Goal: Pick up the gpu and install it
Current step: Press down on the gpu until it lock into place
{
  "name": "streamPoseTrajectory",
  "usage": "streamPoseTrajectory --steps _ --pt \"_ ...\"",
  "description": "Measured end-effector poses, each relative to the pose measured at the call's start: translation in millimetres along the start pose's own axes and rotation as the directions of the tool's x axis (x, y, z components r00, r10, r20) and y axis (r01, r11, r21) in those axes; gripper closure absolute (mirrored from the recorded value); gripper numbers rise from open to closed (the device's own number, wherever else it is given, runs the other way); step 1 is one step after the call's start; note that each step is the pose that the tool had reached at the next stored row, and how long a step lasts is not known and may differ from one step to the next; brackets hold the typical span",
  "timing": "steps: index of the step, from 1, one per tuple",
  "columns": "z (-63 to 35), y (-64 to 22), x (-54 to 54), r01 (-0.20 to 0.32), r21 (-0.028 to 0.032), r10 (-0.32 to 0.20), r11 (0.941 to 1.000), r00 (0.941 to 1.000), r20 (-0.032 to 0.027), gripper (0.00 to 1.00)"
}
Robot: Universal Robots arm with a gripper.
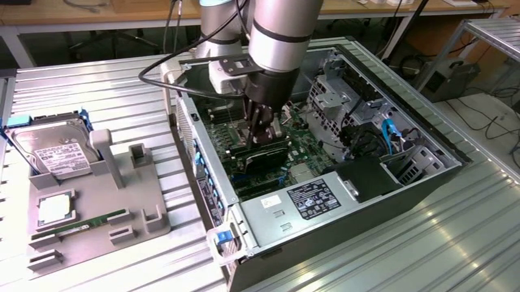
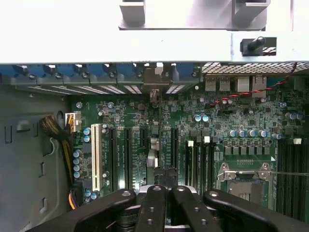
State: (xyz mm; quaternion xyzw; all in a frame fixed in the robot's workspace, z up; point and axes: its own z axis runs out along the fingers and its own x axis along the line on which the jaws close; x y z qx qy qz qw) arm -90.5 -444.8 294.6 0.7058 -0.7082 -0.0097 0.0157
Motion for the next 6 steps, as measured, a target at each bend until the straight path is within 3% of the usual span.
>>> streamPoseTrajectory --steps 6 --pt "-0.1 0.0 0.0 0.000 -0.0001 0.000 1.0000 1.0000 -0.0002 0.89"
